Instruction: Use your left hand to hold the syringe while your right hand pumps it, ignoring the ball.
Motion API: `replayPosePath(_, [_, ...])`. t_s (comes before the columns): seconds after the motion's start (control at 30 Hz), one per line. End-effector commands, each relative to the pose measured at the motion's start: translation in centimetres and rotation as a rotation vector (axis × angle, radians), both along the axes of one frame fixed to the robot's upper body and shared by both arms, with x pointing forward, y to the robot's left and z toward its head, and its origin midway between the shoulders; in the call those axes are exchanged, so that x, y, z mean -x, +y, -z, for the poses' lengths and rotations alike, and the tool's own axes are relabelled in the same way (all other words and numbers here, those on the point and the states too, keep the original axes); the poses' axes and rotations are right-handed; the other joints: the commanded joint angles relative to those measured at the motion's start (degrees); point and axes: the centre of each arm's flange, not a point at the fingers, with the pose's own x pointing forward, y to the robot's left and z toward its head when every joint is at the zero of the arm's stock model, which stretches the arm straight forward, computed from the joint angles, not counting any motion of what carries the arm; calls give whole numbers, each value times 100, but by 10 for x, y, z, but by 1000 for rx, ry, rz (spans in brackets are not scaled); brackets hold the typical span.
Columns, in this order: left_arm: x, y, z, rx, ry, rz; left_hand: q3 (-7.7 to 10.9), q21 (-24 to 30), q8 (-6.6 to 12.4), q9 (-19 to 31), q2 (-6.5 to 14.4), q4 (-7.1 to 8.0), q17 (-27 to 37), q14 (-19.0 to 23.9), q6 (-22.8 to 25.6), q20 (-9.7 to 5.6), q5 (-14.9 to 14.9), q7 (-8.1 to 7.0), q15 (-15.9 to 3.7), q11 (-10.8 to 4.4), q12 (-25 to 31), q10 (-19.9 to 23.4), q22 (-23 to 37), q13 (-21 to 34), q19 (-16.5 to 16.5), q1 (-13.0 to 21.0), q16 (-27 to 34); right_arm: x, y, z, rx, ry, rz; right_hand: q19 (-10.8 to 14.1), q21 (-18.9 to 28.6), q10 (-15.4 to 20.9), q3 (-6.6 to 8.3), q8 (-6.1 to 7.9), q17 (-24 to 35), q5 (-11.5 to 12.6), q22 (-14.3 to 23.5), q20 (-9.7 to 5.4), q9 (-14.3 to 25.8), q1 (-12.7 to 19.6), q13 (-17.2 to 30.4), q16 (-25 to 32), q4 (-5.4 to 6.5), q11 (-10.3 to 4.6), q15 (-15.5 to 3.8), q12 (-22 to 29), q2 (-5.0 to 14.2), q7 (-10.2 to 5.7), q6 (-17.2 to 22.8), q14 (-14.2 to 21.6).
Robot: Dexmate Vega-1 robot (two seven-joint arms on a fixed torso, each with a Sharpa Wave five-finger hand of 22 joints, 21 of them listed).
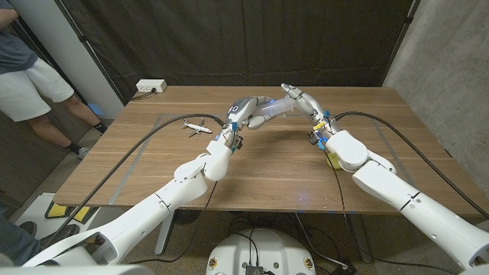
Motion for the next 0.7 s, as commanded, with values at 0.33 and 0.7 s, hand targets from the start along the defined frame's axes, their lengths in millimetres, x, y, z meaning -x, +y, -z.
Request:
replayPosePath(0.33, [2,4,3,-7,6,-14,1045,-16,43,16,80,999,8,293,442,17,21,-283,-515,-348,22,321,29,15,19,-43,40,0,-1,-2,0,-8,15,40,29,4,-17,28,14,55,-2,-98,-6,-24,-1,17,21,7,11,12,47,-8,37,25])
replayPosePath(0.7, [3,13,6,11,12,-33,1062,-11,36,17,74,999,8,296,445,12,20,-281,-523,-349,21,322,30,15,28,-51,41,1,-12,-8,-40,-38,42,59,35,18,-21,29,14,55,-2,-102,-5,-21,-1,24,15,3,21,16,49,-14,42,47])
